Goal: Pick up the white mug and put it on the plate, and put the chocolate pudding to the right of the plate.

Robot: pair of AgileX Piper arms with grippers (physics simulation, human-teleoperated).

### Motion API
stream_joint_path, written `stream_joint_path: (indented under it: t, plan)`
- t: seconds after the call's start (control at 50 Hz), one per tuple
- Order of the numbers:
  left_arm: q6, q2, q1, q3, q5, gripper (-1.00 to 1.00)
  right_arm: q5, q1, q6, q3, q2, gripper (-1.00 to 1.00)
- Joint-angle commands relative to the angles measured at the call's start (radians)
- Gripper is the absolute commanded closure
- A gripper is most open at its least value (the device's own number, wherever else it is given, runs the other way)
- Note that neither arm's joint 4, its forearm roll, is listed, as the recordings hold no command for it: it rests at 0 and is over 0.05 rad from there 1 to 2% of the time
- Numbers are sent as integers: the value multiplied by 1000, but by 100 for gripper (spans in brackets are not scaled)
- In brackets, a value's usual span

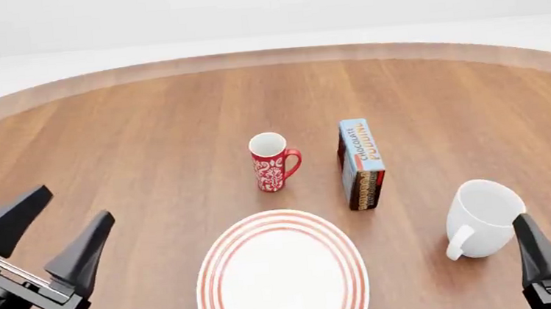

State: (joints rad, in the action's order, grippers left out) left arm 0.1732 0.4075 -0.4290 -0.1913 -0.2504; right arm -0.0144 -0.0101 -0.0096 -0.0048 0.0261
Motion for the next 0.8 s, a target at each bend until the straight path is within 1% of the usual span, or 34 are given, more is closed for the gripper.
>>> stream_joint_path:
  t: [0.02, 0.16, 0.28, 0.38, 0.44, 0.62, 0.8]
  plan:
    - [20, 69, -73, -28, -38, -100, 1, -1, -2, 0, -1, -100]
    - [31, 111, -108, -36, -61, -100, 3, -1, -2, 0, -3, -100]
    - [47, 191, -168, -54, -108, -100, -2, 1, -2, 1, 2, -100]
    - [51, 228, -192, -68, -129, -100, -2, 1, -2, 1, 1, -100]
    - [48, 274, -223, -74, -159, -100, -1, 1, -1, 0, 1, -100]
    - [45, 305, -252, -82, -172, -100, -1, 1, -2, 0, 1, -100]
    - [47, 379, -315, -112, -200, -100, -5, 1, -2, 1, 4, -100]
